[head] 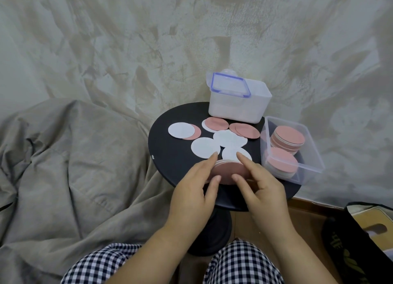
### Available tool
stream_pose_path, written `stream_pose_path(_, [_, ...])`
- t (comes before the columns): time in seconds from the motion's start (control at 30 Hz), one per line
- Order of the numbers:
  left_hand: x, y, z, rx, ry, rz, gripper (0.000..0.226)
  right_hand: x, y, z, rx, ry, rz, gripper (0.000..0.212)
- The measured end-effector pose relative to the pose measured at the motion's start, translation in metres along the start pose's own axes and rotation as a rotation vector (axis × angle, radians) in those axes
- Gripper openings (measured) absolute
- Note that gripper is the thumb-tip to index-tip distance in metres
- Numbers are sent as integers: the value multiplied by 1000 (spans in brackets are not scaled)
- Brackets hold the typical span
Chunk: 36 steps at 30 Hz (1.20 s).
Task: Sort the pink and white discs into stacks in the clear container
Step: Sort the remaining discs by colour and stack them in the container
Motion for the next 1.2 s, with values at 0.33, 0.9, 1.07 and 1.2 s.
stream_pose_path(0.33, [-14,3,-7,39,21,-116,42,7,4,12,-96,11,23,52])
stream_pose_path(0.9, [-36,5,-4,-7,136,-276,22,-12,10,7,-53,-94,-139,47])
stream_pose_path(1.07, [-37,6,-6,-10,133,-274,22,-14,9,10,-70,-78,-143,43])
stream_pose_path(1.2, [-34,7,-3,-35,119,-248,25,-13,9,7,-37,-51,-143,44])
Point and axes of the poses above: each hand's wrist, its own y-axis away from the middle knuckle, its own x-axis out of the palm, z = x × y, the point moved 10 cm from there along -y, towards the middle knuckle, and after that the axes turned 1 degree about -z, right-handed, at the moved point
